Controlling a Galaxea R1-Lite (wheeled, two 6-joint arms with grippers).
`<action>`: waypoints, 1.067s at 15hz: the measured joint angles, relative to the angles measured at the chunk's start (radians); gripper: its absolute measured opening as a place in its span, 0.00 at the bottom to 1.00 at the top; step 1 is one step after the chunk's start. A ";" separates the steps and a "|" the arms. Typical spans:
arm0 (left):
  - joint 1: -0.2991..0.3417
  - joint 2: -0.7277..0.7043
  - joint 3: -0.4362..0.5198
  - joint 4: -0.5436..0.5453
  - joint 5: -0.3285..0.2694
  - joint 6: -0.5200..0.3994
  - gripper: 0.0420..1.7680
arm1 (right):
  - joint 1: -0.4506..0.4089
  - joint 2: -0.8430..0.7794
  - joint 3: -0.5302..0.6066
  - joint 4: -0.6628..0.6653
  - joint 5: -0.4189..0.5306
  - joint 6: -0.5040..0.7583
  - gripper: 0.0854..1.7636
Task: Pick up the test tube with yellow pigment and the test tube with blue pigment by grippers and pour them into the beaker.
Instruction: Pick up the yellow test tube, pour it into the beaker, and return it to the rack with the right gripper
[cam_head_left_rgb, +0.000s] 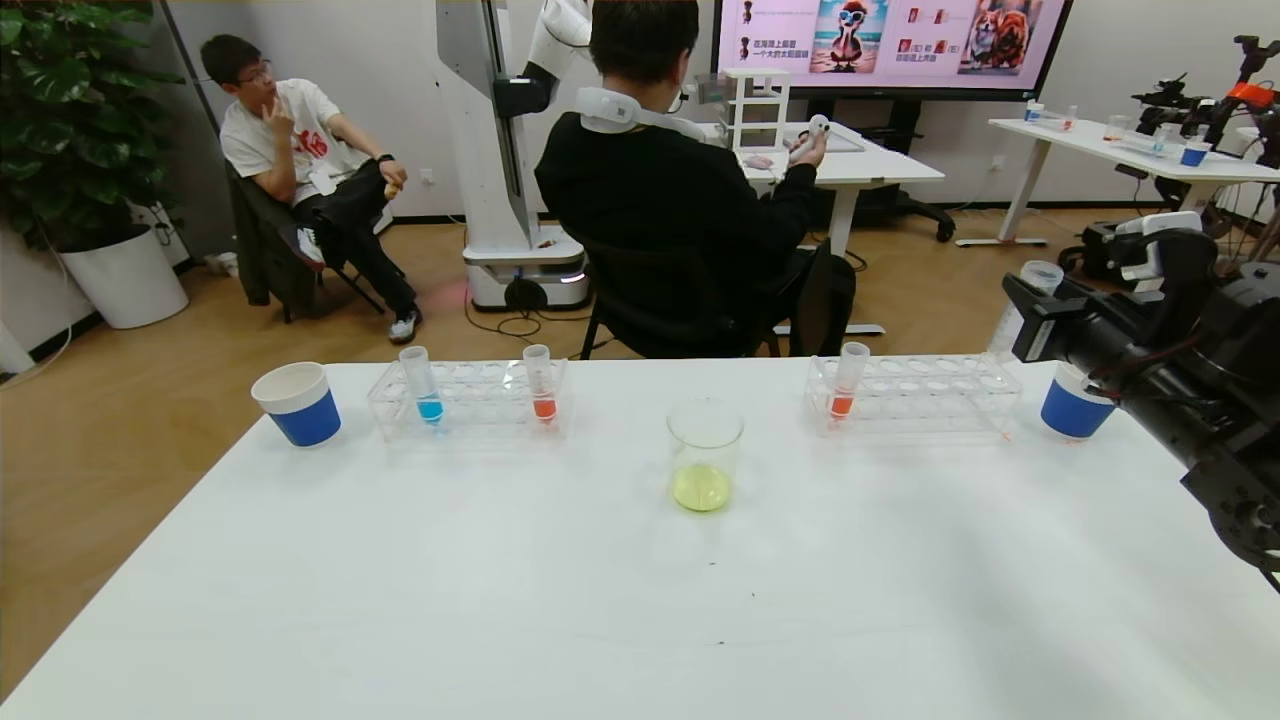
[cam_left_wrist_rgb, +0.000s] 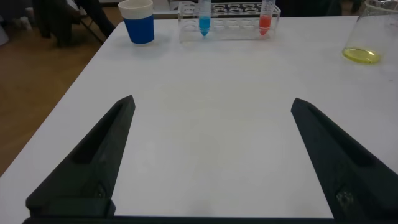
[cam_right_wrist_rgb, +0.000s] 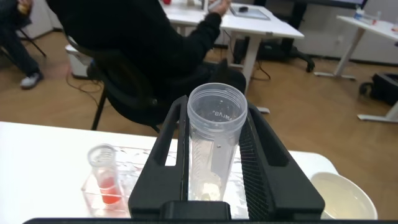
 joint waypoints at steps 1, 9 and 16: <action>0.000 0.000 0.000 0.000 0.000 0.000 0.99 | -0.036 0.011 -0.027 0.041 0.002 0.000 0.24; 0.000 0.000 0.000 0.000 0.000 0.000 0.99 | -0.239 0.156 -0.323 0.244 -0.007 0.002 0.24; 0.000 0.000 0.000 0.000 0.000 0.000 0.99 | -0.302 0.301 -0.468 0.250 -0.009 0.001 0.24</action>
